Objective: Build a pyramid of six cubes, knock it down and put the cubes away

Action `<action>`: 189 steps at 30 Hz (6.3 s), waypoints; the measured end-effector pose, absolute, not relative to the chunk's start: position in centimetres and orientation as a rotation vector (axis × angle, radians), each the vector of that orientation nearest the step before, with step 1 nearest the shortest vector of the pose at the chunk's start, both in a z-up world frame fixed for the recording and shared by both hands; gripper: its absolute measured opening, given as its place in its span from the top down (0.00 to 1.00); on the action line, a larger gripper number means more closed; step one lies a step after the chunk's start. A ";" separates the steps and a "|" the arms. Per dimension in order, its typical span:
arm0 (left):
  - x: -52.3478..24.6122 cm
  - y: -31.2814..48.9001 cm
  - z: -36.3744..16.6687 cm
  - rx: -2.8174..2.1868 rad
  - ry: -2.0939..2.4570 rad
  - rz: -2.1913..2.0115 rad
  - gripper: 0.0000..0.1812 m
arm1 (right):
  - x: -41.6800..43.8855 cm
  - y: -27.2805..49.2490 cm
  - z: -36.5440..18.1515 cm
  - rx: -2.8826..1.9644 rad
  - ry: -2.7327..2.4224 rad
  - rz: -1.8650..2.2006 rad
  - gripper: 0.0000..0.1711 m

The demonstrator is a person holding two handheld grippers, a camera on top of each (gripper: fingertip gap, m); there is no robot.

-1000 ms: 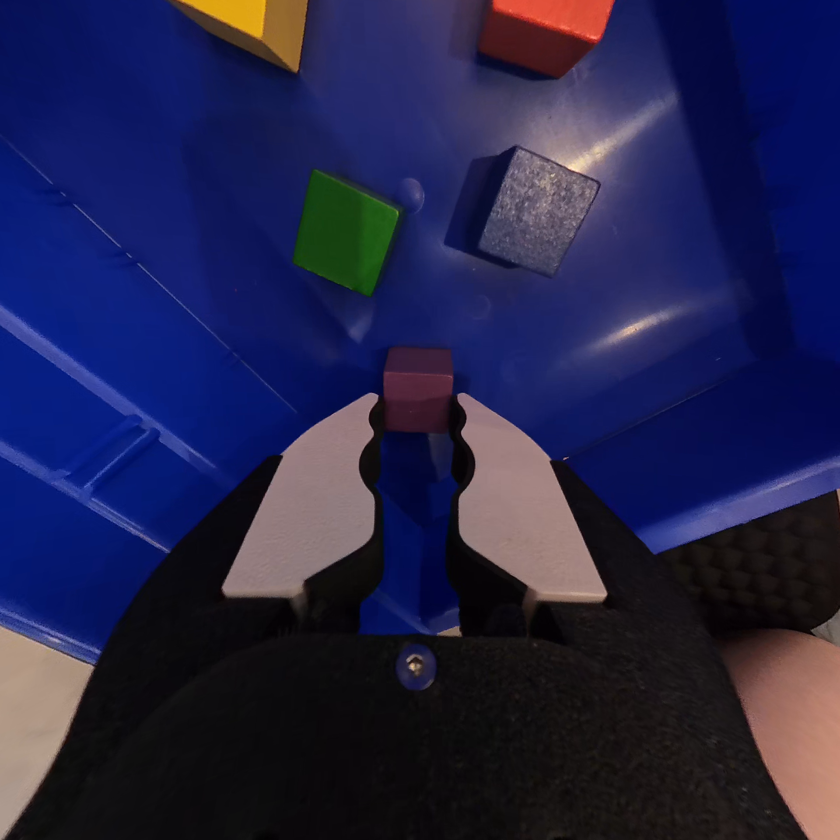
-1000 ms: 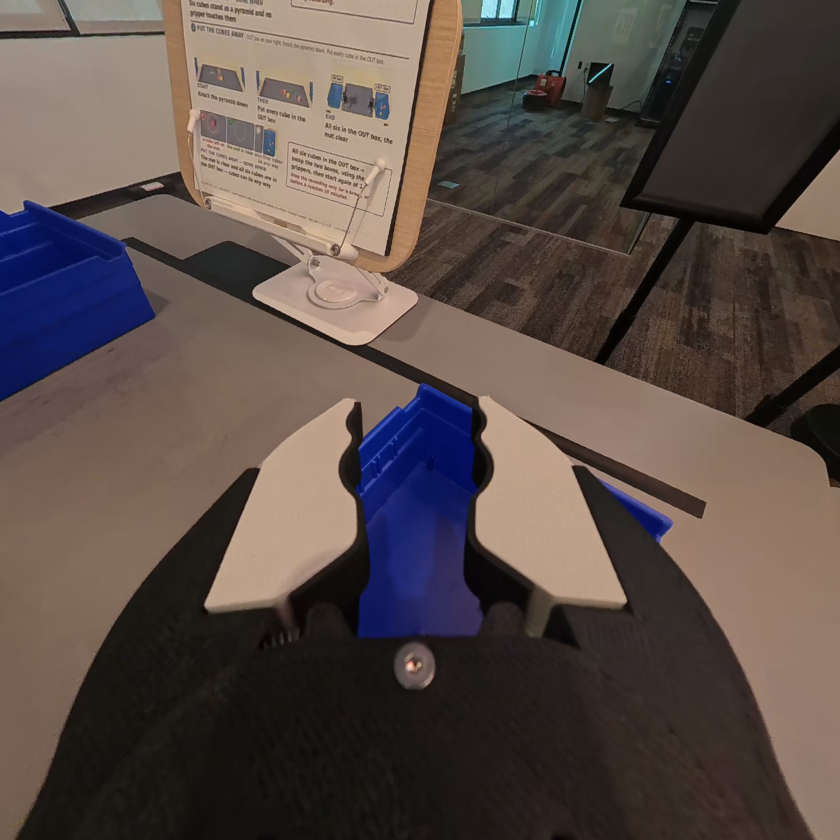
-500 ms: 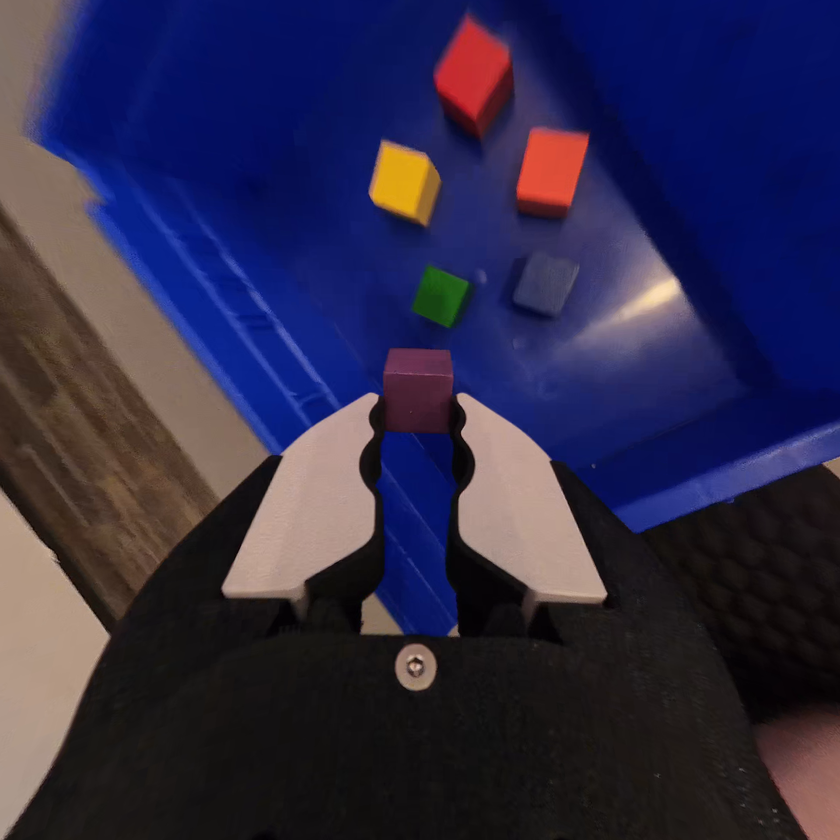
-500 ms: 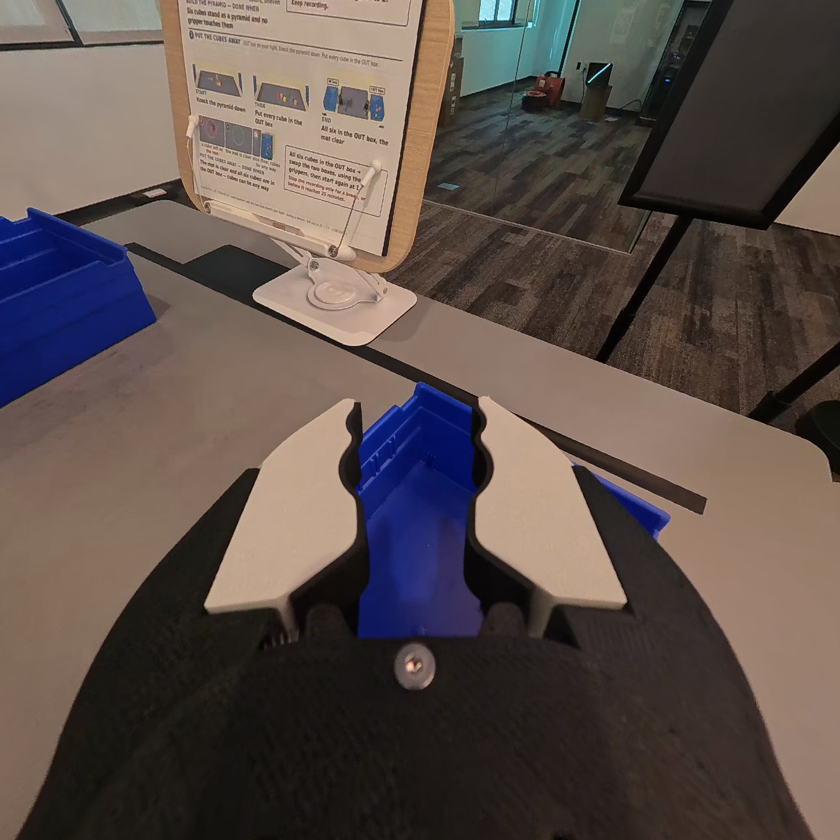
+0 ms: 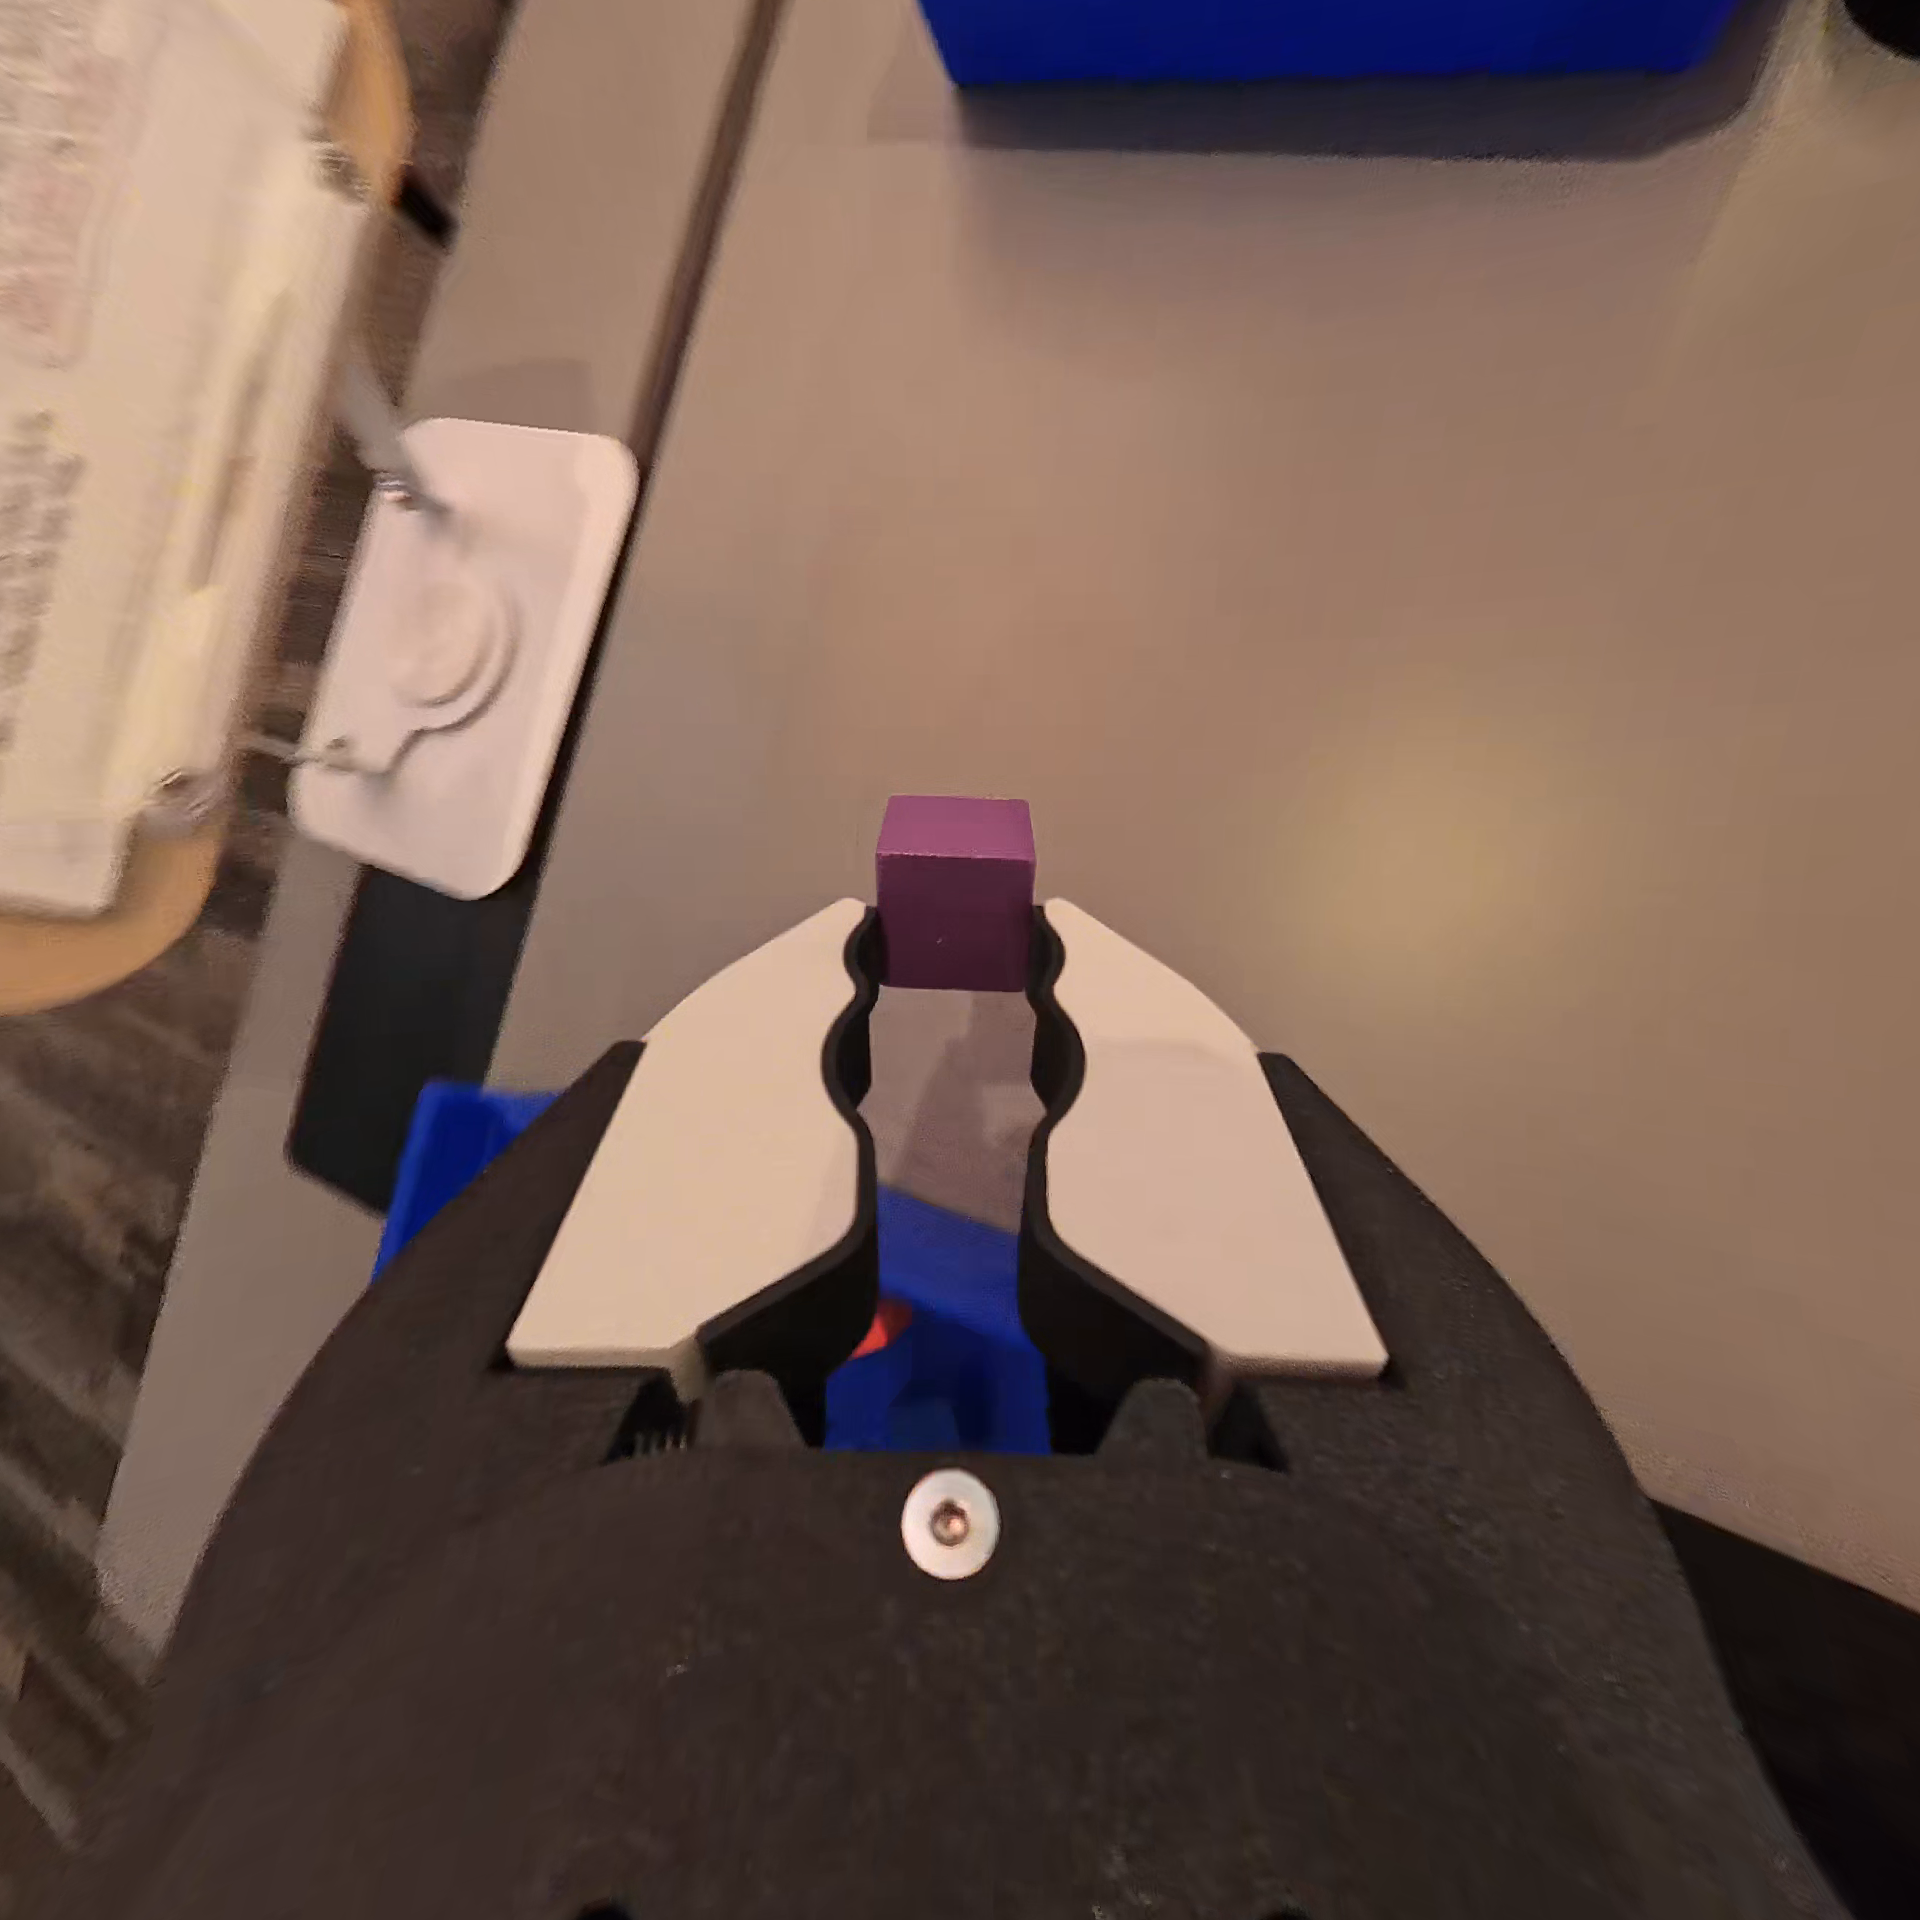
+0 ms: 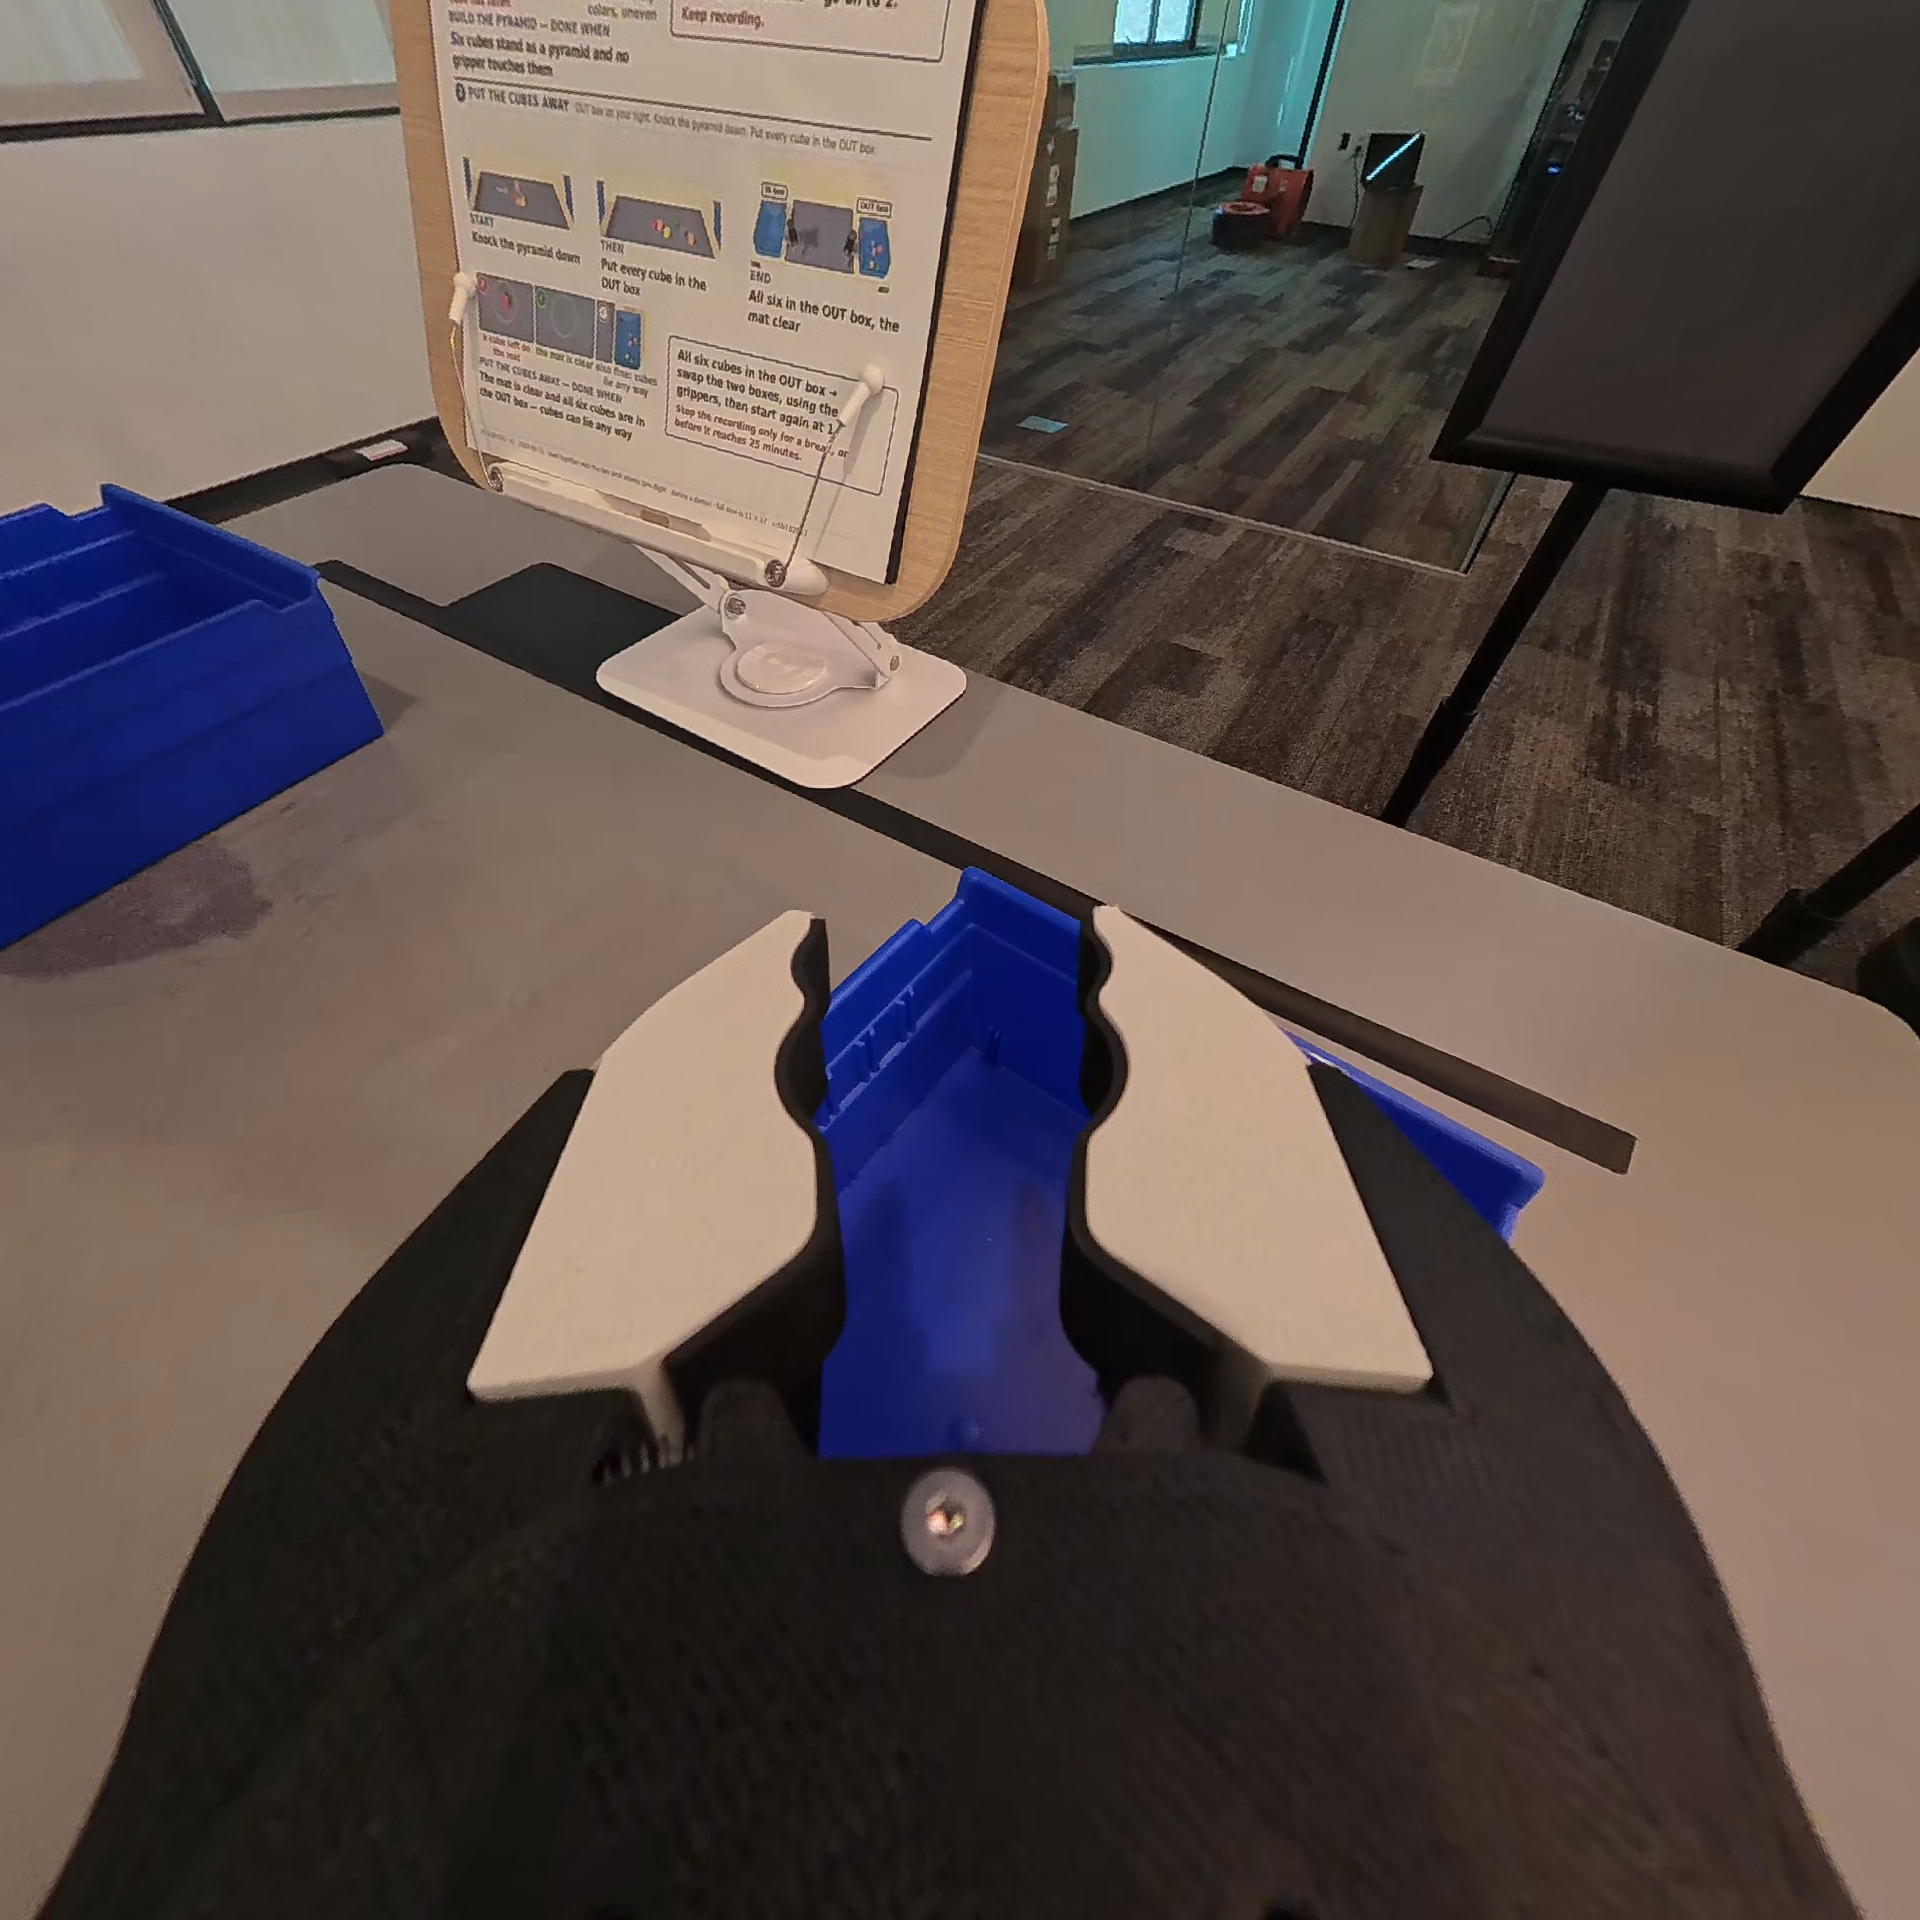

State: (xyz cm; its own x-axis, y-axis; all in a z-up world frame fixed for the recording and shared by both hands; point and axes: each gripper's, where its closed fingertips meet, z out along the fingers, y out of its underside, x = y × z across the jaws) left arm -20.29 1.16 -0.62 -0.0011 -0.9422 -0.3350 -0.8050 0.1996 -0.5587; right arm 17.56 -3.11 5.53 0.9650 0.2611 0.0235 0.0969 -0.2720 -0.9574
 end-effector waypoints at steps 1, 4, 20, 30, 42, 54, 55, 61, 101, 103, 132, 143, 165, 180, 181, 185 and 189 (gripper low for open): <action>-19.1 0.9 -1.7 -1.641 1.896 -0.275 0.85 | 17.5 -3.1 5.5 -1.848 -0.263 0.163 0.73; -16.7 0.6 -5.5 -1.696 2.082 -0.250 0.85 | 17.3 -3.0 5.4 -1.852 -0.273 0.165 0.73; -14.1 0.2 -13.8 -1.795 2.502 0.070 0.85 | 16.3 -2.9 5.8 -1.843 -0.316 0.190 0.73; -13.5 0.9 -14.3 -1.833 2.463 0.043 0.85 | 16.4 -3.0 5.5 -1.853 -0.317 0.199 0.72; -13.8 0.8 -15.1 -1.857 2.471 0.025 0.85 | 16.6 -3.2 5.3 -1.858 -0.307 0.218 0.72; -16.7 5.3 -0.5 -1.742 1.861 -0.252 0.70 | 16.9 -3.3 5.3 -1.852 -0.299 0.231 0.72; -18.4 6.5 1.2 -1.769 1.761 -0.259 0.71 | 16.9 -3.3 5.4 -1.848 -0.297 0.232 0.73; -31.3 11.8 0.9 -2.024 1.483 -0.124 0.74 | 17.1 -3.6 5.8 -1.833 -0.288 0.240 0.73; -41.1 11.3 -12.1 -2.296 1.817 0.267 0.84 | 19.0 -3.9 4.1 -1.875 -0.233 0.273 0.73; -41.1 11.5 -10.5 -2.282 1.795 0.281 0.84 | 19.1 -3.9 4.2 -1.868 -0.229 0.278 0.73; -14.4 0.1 -5.7 -1.913 2.043 0.031 0.85 | 16.9 -4.1 5.2 -1.847 -0.310 0.305 0.73; -12.3 -0.1 -11.1 -1.946 2.156 0.123 0.85 | 16.3 -4.2 5.6 -1.837 -0.332 0.321 0.73; -11.1 0.2 -14.2 -1.948 2.214 0.136 0.85 | 15.7 -3.9 5.5 -1.842 -0.351 0.330 0.73; -10.5 0.3 -13.6 -1.929 2.261 0.064 0.80 | 15.5 -3.8 4.9 -1.872 -0.369 0.318 0.73; -10.6 0.2 -13.8 -1.940 2.272 0.070 0.81 | 15.5 -3.8 4.9 -1.873 -0.370 0.317 0.73; -10.9 0.3 -14.4 -1.932 2.313 0.128 0.82 | 15.5 -3.7 4.8 -1.874 -0.370 0.318 0.73; -11.0 0.2 -14.5 -1.928 2.339 0.137 0.85 | 15.6 -3.7 4.8 -1.875 -0.371 0.317 0.73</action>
